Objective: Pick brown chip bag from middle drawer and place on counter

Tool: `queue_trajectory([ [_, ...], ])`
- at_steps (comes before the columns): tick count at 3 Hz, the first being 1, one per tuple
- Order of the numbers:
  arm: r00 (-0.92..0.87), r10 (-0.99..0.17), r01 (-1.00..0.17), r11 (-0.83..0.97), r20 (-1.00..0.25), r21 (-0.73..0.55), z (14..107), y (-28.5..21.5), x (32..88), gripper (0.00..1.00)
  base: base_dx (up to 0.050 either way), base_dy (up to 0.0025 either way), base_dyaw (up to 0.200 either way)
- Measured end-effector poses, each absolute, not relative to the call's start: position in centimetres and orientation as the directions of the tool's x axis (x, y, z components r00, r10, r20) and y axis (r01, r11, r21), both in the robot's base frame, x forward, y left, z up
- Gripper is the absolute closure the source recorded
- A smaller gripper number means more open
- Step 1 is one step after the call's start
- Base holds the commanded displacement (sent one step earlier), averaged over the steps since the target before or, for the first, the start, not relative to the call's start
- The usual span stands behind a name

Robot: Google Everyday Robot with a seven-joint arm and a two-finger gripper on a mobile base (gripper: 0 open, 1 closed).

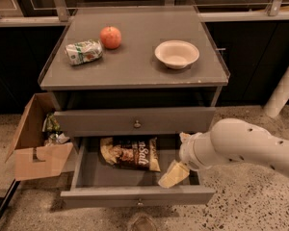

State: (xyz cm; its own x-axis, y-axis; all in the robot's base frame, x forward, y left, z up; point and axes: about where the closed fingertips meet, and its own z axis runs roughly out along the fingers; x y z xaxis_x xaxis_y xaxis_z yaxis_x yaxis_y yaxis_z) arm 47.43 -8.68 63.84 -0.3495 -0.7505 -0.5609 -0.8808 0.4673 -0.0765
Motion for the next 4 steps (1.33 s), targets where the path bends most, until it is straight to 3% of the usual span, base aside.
queue_trajectory([
  [4, -0.325, -0.707, -0.894, 0.447, -0.627, -0.041, 60.9, -6.2, 49.0, 0.0, 0.0, 0.0, 0.0],
])
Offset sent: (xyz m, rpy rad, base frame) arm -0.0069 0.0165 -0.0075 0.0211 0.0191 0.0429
